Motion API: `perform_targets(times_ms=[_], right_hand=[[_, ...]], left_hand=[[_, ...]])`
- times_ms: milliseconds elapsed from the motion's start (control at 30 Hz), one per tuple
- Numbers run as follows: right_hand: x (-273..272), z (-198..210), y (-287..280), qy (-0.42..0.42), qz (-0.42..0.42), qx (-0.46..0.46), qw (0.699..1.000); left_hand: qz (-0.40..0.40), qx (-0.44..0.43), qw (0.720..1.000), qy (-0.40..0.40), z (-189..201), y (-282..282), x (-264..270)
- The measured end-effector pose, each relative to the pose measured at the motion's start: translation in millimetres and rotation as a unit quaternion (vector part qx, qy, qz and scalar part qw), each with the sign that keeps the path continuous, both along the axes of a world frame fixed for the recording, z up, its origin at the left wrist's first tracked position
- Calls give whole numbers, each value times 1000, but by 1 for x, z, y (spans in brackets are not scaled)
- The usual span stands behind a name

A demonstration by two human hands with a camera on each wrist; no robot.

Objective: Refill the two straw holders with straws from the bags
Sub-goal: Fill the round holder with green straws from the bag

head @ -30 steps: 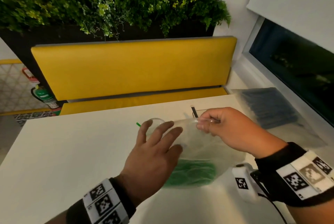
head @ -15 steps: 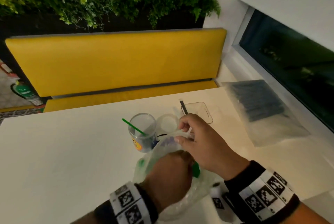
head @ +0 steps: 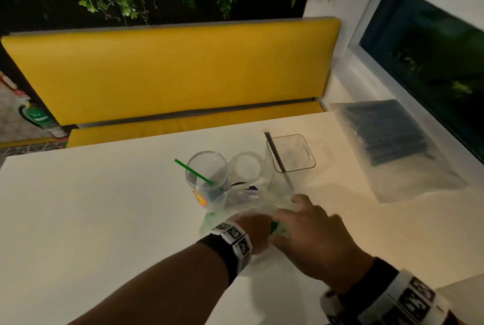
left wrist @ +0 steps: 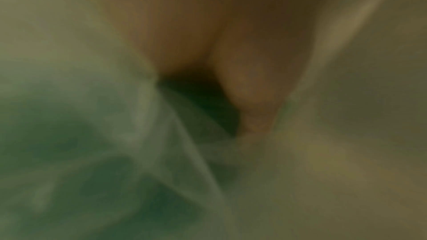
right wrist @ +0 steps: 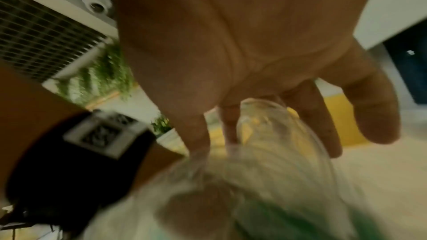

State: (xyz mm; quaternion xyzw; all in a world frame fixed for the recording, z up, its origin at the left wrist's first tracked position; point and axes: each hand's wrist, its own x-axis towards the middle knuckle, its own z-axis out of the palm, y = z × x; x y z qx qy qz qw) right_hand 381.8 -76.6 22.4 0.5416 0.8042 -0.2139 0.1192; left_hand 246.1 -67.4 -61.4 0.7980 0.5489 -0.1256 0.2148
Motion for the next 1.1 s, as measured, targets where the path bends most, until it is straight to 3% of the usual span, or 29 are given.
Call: perform_targets(times_ms=[100, 233, 300, 400, 500, 633, 767, 900, 1000, 1100], right_hand=[[8, -27, -2, 105, -72, -81, 988], [10, -54, 4, 216, -81, -88, 969], [6, -59, 5, 253, -80, -76, 961], [5, -65, 9, 262, -82, -36, 961], [11, -68, 16, 252, -90, 21, 963], [15, -58, 27, 272, -121, -18, 954], [21, -57, 31, 334, -126, -45, 933], [13, -53, 26, 403, -154, -116, 894], [7, -54, 30, 414, -175, -123, 885], [5, -55, 34, 456, -228, -168, 844]], left_hand=[[41, -6, 995, -86, 0, 1, -1], [39, -23, 992, -117, -9, -4, -10], [32, -9, 996, -88, -7, -6, -7], [72, -32, 994, -76, -7, -10, -1], [130, -20, 979, -158, 0, -11, -2], [156, -33, 955, -251, 9, -21, -7], [194, 16, 948, -251, 11, -24, -25], [202, -25, 945, -256, 16, -21, -30], [188, -22, 945, -267, 20, -23, -36], [179, -16, 943, -281, 24, -27, -42]])
